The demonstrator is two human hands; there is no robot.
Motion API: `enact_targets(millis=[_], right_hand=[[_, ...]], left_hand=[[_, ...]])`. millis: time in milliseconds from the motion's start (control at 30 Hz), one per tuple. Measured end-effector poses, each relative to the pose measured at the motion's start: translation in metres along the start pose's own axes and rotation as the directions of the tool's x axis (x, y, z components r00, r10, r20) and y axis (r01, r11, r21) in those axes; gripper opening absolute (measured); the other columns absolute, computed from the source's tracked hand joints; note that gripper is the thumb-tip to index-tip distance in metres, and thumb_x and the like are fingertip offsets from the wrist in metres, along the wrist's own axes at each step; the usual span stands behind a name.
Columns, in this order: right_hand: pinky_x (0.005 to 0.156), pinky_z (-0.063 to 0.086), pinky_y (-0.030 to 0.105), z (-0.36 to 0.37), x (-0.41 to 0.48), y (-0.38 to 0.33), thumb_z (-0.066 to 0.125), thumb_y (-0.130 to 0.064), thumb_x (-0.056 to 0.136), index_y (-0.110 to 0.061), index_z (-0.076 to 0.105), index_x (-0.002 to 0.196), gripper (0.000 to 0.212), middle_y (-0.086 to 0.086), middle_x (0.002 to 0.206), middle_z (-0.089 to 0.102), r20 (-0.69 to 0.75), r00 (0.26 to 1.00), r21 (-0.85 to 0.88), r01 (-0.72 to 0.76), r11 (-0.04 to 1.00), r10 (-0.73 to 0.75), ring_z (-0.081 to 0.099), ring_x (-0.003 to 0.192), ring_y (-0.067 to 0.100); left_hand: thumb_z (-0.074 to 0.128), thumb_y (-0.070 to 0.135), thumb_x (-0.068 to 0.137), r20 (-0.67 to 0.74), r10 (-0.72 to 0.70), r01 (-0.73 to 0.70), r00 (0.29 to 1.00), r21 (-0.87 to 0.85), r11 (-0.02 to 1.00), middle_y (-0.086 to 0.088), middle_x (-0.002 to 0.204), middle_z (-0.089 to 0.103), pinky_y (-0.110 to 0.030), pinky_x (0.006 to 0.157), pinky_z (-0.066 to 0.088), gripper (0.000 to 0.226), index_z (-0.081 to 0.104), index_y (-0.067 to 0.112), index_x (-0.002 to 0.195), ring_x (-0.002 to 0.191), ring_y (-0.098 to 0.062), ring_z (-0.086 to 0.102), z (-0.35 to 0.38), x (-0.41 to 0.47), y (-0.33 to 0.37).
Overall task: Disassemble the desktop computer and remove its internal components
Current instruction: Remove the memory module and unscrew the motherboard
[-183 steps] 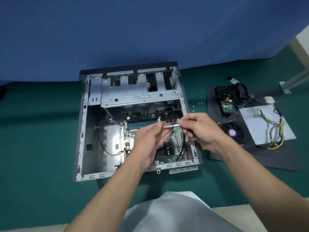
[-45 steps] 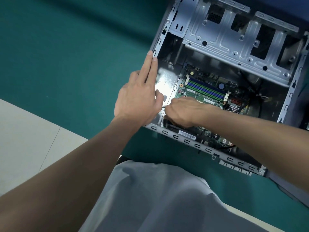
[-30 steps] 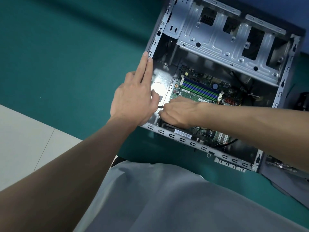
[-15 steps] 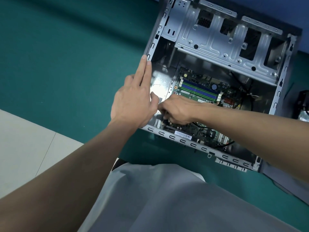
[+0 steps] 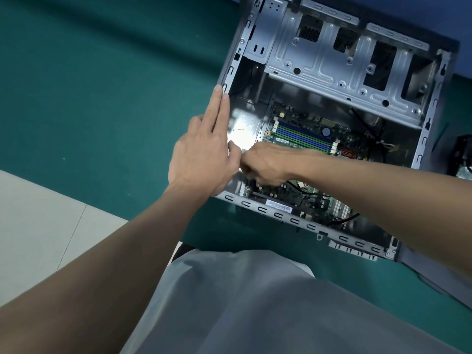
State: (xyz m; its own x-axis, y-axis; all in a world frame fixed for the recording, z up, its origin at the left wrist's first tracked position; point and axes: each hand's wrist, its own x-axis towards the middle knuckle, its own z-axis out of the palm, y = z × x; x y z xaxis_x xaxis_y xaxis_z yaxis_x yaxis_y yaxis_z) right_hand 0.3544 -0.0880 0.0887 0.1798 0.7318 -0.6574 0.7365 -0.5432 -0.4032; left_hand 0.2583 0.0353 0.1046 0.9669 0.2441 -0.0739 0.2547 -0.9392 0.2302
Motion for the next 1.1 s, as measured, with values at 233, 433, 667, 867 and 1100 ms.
enact_targets(millis=[233,433,667,867,1100], right_hand=[[0.061,0.043,0.034,0.011,-0.002,-0.004,0.033,-0.03,0.102,-0.025,0.025,0.067,0.036,0.0,0.068,0.048,-0.019,1.0,-0.164,0.018,0.986,-0.021,0.046,0.058,0.015],[0.052,0.039,0.027,0.007,-0.001,-0.006,0.047,-0.01,0.091,-0.017,0.038,0.066,0.028,0.002,0.065,0.047,-0.037,0.999,-0.151,0.003,0.989,-0.008,0.047,0.057,0.017],[0.06,0.048,0.035,0.007,-0.003,-0.003,0.035,-0.036,0.101,-0.012,0.044,0.087,0.028,0.003,0.071,0.052,-0.007,1.0,-0.23,0.027,0.973,-0.03,0.051,0.06,0.018],[0.054,0.036,0.029,0.011,-0.001,-0.005,0.04,-0.017,0.096,-0.019,0.035,0.067,0.029,0.002,0.064,0.048,-0.066,0.998,-0.192,0.002,0.981,-0.015,0.042,0.054,0.014],[0.052,0.035,0.029,0.016,-0.002,0.001,0.039,-0.03,0.098,-0.019,0.039,0.095,0.012,0.001,0.072,0.051,-0.055,0.998,-0.103,-0.013,0.995,0.008,0.047,0.062,0.017]], left_hand=[[0.039,0.037,0.091,0.0,0.005,-0.005,1.0,0.005,1.0,0.012,0.161,-0.005,-0.031,0.065,0.035,0.073,0.008,0.017,0.154,0.112,-0.021,0.043,0.0,0.0,0.0],[0.04,0.036,0.09,-0.005,0.006,-0.006,1.0,0.007,1.0,0.011,0.162,-0.004,-0.031,0.064,0.035,0.073,0.008,0.016,0.154,0.109,-0.021,0.043,0.0,0.0,-0.001],[0.041,0.036,0.091,-0.006,0.002,-0.002,1.0,0.01,1.0,0.01,0.162,-0.004,-0.032,0.064,0.035,0.074,0.009,0.015,0.154,0.111,-0.022,0.043,0.0,0.0,0.0],[0.04,0.036,0.091,-0.001,0.006,-0.006,1.0,0.002,1.0,0.011,0.162,-0.005,-0.031,0.065,0.036,0.073,0.009,0.016,0.154,0.113,-0.021,0.043,0.0,0.0,-0.001],[0.04,0.036,0.091,-0.009,0.007,-0.007,1.0,0.01,1.0,0.011,0.162,-0.004,-0.031,0.064,0.034,0.073,0.009,0.016,0.154,0.112,-0.021,0.043,0.0,0.0,0.0]])
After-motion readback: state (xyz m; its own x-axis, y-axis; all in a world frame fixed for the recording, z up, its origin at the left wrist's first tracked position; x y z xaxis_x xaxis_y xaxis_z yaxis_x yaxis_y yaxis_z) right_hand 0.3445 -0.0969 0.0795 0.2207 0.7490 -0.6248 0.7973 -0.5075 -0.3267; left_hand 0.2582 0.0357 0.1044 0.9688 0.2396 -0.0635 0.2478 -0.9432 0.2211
